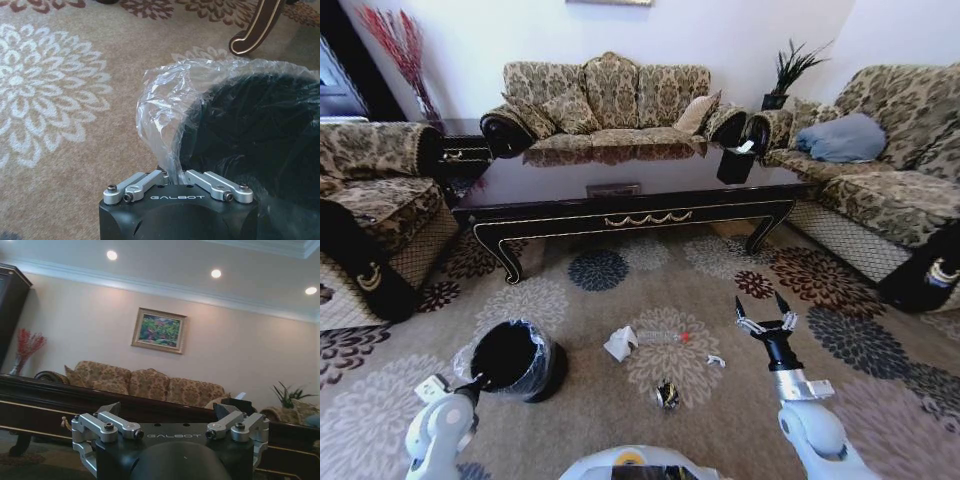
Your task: Move to the front of the table and pick up the trash from the floor, then place it into the trash bin.
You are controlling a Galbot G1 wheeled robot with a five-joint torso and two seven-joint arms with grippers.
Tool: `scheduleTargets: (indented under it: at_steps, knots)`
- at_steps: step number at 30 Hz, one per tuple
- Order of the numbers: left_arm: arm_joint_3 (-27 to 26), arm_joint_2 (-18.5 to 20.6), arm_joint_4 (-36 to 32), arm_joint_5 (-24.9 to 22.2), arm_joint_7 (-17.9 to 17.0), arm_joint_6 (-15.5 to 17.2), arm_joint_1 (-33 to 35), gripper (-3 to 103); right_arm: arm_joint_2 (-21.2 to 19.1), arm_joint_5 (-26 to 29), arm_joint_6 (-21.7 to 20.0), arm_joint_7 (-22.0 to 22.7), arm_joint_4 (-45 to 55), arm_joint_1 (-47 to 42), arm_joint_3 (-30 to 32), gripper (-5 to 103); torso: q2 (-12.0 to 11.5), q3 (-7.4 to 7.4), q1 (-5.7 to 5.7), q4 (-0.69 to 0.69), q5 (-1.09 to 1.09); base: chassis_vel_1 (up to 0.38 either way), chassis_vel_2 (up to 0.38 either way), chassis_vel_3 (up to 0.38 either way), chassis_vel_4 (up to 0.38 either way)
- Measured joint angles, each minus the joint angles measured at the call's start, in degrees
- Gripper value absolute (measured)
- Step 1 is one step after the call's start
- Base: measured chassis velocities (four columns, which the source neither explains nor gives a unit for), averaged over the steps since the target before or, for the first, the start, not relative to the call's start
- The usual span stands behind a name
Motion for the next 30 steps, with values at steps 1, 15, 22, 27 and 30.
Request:
scheduleTargets:
  at_steps: [1,15,22,27,30]
  knots:
    - [-0.29,0.05,-0.61,-0.38,-0.42,0.04,0.25,2,-0.98,0.39,0.41,-0.74,-0.40,0.28,-0.29,100,0.00,0.00,0.00,0.02,-0.02,0.000,0.000,0.000,0.000]
    - [-4.51,1.45,-17.31,-4.37,-6.65,0.99,4.29,2,-15.54,11.23,-3.05,-15.96,-3.82,7.14,-11.03,100,0.00,0.00,0.00,0.05,0.07,0.000,0.000,0.000,0.000]
    - [-5.94,0.73,-25.28,-8.37,-9.31,1.79,7.19,2,-25.05,16.24,-6.10,-41.31,-14.57,16.73,-21.24,100,0.00,0.00,0.00,0.03,0.07,0.000,0.000,0.000,0.000]
    - [-5.78,0.12,-27.64,-9.11,-10.09,2.03,8.22,2,-27.61,14.37,-6.67,-52.04,-21.54,23.88,-27.12,100,0.00,-0.01,0.00,0.03,0.08,0.000,0.000,0.000,0.000]
    - [-5.81,0.10,-27.70,-9.28,-10.33,2.13,8.46,2,-27.85,12.95,-6.98,-54.36,-23.34,26.26,-28.91,100,0.00,0.00,0.00,0.04,0.05,0.000,0.000,0.000,0.000]
